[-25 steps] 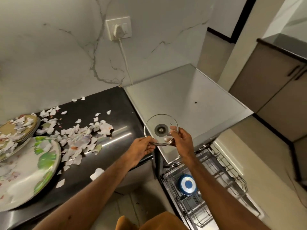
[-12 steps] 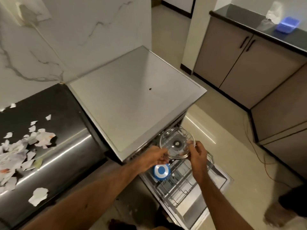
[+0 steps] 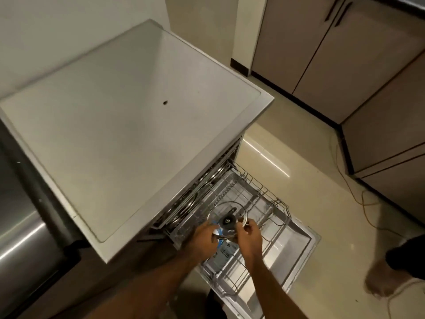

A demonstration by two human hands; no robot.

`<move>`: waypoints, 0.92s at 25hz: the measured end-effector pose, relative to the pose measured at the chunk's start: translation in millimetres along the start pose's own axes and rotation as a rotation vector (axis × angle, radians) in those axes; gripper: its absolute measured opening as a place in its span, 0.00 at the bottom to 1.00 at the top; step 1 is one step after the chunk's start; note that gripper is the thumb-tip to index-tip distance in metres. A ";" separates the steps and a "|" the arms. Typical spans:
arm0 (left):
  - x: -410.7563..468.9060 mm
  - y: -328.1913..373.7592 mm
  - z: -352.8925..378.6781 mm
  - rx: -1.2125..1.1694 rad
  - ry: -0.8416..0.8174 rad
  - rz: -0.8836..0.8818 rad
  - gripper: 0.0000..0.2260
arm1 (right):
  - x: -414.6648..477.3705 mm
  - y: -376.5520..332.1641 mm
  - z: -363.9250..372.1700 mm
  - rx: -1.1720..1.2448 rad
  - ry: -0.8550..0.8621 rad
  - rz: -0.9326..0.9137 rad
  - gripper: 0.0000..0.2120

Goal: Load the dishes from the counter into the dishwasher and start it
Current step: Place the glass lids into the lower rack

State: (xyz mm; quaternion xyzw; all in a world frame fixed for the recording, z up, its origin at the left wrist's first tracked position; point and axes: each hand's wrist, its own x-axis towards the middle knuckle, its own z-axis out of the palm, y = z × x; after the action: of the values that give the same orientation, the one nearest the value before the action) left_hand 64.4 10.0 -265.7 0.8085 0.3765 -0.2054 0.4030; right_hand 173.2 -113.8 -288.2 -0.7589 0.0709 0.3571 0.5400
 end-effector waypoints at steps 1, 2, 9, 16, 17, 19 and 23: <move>14.4 -10.1 15.8 0.028 -0.021 0.022 0.20 | 14.8 12.9 5.7 0.006 0.005 0.029 0.11; 26.3 -18.1 27.9 0.052 -0.029 0.031 0.19 | 27.2 23.7 9.8 0.022 0.003 0.053 0.09; 109.1 -58.5 65.3 0.139 0.064 -0.037 0.12 | 112.6 88.5 34.0 -0.018 -0.047 0.156 0.07; 174.1 -58.9 82.4 0.350 0.003 0.078 0.06 | 167.7 117.2 51.5 0.014 0.030 0.177 0.14; 184.8 -57.1 85.8 0.361 -0.018 0.099 0.07 | 177.8 119.7 51.1 0.013 0.086 0.190 0.17; 205.6 -54.0 96.9 0.354 -0.068 0.141 0.09 | 199.2 126.2 48.3 0.016 0.172 0.245 0.19; 232.5 -48.3 119.3 0.393 -0.082 0.188 0.14 | 237.2 147.7 42.5 -0.063 0.181 0.324 0.15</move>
State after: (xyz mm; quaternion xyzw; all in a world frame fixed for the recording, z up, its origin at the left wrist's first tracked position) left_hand 170.6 35.8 -508.0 0.8941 0.2354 -0.2689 0.2700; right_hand 254.9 -71.0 -555.4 -0.7831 0.2293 0.3716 0.4428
